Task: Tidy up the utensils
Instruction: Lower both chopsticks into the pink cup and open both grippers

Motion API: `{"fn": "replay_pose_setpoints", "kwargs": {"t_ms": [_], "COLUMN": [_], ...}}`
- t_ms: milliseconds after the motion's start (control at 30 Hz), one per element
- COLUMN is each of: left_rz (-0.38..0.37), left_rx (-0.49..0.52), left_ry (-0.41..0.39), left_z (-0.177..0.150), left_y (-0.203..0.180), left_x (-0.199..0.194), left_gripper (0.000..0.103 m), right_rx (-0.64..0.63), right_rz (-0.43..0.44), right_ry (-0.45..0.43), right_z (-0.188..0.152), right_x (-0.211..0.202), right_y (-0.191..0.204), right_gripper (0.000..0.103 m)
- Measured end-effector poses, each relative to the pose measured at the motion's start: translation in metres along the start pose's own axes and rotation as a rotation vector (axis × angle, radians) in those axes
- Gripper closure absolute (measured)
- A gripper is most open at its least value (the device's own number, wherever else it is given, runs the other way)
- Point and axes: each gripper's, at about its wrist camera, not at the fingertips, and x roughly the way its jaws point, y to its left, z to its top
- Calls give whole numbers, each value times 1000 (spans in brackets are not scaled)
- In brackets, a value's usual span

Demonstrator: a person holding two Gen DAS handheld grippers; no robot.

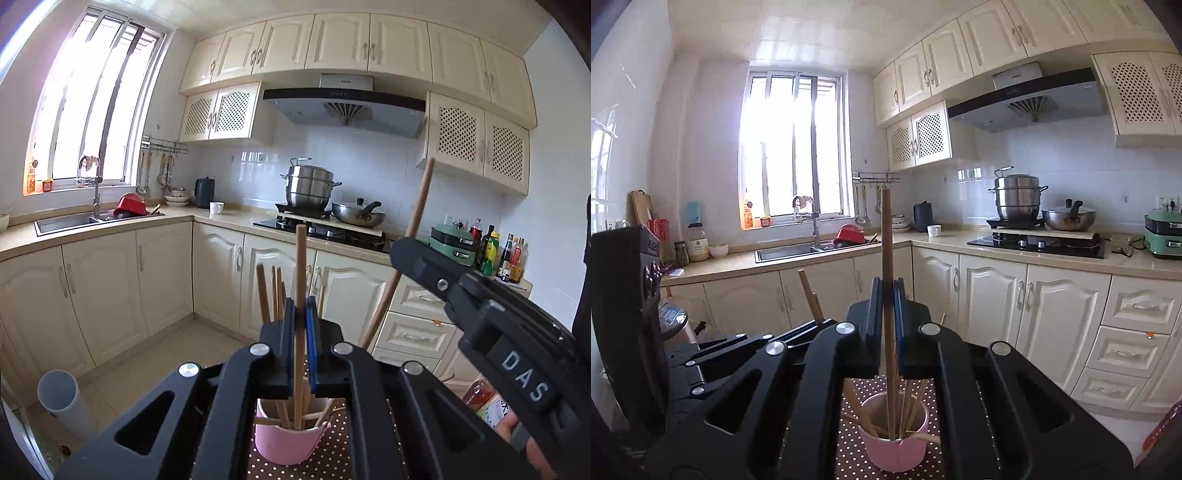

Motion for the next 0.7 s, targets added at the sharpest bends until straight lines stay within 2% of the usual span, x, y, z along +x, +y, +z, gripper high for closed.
{"fn": "replay_pose_setpoints", "kwargs": {"t_ms": [233, 367, 633, 700], "left_rz": [-1, -1, 4, 7], "left_rx": [1, 10, 2, 4], "left_ry": [25, 41, 69, 82], "left_z": [-11, -13, -16, -16], "left_y": [3, 4, 9, 11], "left_x": [0, 1, 1, 2], "left_gripper": [97, 97, 97, 93], "right_rx": [-14, -44, -59, -52], "right_rz": [3, 5, 21, 23], "right_ry": [-22, -19, 29, 51], "right_z": [4, -5, -19, -24], "right_x": [0, 2, 5, 6], "right_y": [0, 5, 8, 7], "right_gripper": [97, 97, 97, 97]}}
